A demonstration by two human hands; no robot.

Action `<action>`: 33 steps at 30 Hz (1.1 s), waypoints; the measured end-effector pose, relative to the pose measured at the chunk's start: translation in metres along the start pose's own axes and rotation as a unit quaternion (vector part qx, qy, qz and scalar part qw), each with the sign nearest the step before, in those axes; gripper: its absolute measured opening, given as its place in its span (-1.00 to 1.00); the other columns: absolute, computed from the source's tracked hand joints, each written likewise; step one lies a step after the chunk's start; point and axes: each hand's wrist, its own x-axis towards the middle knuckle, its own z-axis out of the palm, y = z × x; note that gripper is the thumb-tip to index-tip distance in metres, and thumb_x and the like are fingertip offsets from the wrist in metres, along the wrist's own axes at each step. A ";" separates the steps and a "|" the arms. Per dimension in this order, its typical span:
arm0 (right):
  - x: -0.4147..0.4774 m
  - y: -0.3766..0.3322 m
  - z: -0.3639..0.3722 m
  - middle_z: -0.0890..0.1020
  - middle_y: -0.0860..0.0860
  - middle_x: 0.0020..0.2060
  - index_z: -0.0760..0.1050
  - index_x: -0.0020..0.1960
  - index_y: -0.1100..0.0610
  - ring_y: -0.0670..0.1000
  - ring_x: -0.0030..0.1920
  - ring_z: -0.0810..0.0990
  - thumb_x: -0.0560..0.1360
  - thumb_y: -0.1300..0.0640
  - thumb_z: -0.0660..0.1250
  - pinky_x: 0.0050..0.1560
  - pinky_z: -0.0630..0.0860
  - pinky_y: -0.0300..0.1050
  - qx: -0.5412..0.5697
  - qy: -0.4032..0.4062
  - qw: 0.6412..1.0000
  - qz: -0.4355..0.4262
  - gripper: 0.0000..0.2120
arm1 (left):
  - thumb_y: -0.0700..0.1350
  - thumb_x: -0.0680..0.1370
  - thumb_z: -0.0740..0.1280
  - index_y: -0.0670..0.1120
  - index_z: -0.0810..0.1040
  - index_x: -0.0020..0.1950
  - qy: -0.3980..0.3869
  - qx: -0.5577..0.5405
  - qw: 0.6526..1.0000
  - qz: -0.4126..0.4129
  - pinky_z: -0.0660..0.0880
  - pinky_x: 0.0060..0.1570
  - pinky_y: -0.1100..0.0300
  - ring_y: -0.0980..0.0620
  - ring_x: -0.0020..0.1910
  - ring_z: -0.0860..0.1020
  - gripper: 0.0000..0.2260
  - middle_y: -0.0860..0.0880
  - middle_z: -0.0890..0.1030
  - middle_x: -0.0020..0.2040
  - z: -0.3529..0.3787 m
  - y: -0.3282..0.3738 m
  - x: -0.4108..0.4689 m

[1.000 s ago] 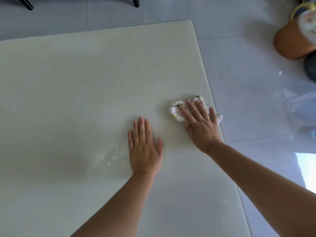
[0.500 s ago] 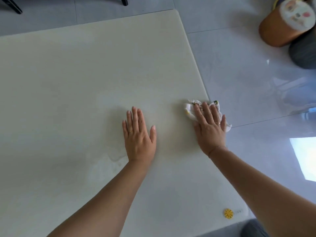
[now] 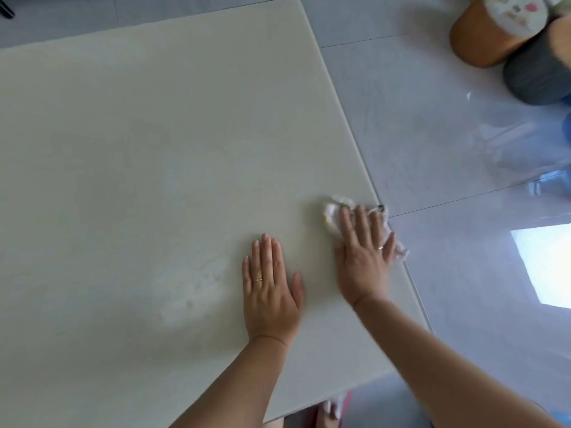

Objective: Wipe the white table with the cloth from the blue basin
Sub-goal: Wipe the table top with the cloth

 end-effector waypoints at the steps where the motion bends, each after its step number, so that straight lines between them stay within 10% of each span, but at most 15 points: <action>1: -0.017 -0.011 0.007 0.04 -0.07 0.53 0.03 0.53 -0.11 0.06 0.54 -0.07 0.57 -0.01 0.06 0.46 -0.15 0.20 -0.010 -0.001 0.999 -0.036 -0.46 | 0.04 0.58 0.04 -0.26 0.24 0.49 0.005 0.001 1.000 0.001 0.15 0.44 -0.09 -0.15 0.51 0.19 -0.45 -0.19 0.24 0.51 0.000 0.000 0.000; 6: -0.037 0.029 0.000 0.27 -0.02 0.47 0.20 0.48 -0.06 0.14 0.48 0.19 0.57 -0.06 0.02 0.42 0.05 0.20 -0.101 -0.028 0.958 -0.267 -0.52 | 0.02 0.55 0.07 -0.25 0.23 0.50 0.012 0.002 1.000 0.004 0.14 0.45 -0.09 -0.14 0.51 0.17 -0.43 -0.19 0.22 0.52 0.000 0.000 -0.001; 12: -0.052 0.052 -0.007 0.00 -0.10 0.53 -0.03 0.53 -0.14 -0.01 0.53 -0.17 0.61 0.01 0.04 0.47 -0.22 0.15 -0.009 -0.022 0.999 -0.039 -0.48 | 0.04 0.55 0.05 -0.25 0.21 0.50 0.017 0.012 1.000 -0.002 0.11 0.48 -0.08 -0.17 0.51 0.19 -0.42 -0.20 0.22 0.52 0.002 0.001 -0.001; 19: -0.105 0.090 -0.009 0.25 -0.04 0.48 0.17 0.50 -0.07 0.12 0.50 0.13 0.54 -0.03 0.04 0.43 0.04 0.20 -0.119 -0.053 0.948 -0.292 -0.49 | 0.06 0.56 0.04 -0.25 0.13 0.53 0.018 0.026 0.999 -0.031 -0.05 0.50 -0.06 -0.18 0.53 0.09 -0.40 -0.20 0.13 0.55 -0.004 0.004 -0.014; 25: -0.127 0.100 -0.009 0.01 -0.09 0.52 0.03 0.52 -0.10 0.06 0.53 -0.11 0.53 0.10 0.12 0.48 -0.17 0.19 0.000 -0.024 0.999 -0.038 -0.41 | 0.04 0.58 0.03 -0.26 0.23 0.49 0.011 -0.002 1.000 -0.016 0.17 0.45 -0.14 -0.20 0.49 0.22 -0.43 -0.22 0.24 0.50 0.011 0.035 -0.089; 30: -0.176 0.083 0.009 0.28 -0.04 0.47 0.25 0.48 -0.06 0.14 0.48 0.19 0.48 0.11 0.33 0.41 0.02 0.20 -0.057 -0.031 0.966 -0.252 -0.40 | 0.01 0.58 0.02 -0.26 0.26 0.48 0.014 0.003 0.999 -0.034 0.21 0.43 -0.15 -0.20 0.47 0.25 -0.46 -0.21 0.27 0.49 0.019 0.039 -0.104; 33: -0.160 0.122 -0.005 0.30 -0.07 0.46 0.26 0.47 -0.06 0.10 0.47 0.24 0.55 0.01 0.14 0.41 0.08 0.17 -0.100 -0.015 0.949 -0.300 -0.52 | 0.03 0.59 0.01 -0.25 0.25 0.48 0.009 -0.009 0.999 -0.030 0.18 0.44 -0.14 -0.21 0.48 0.24 -0.45 -0.20 0.26 0.50 0.018 0.038 -0.103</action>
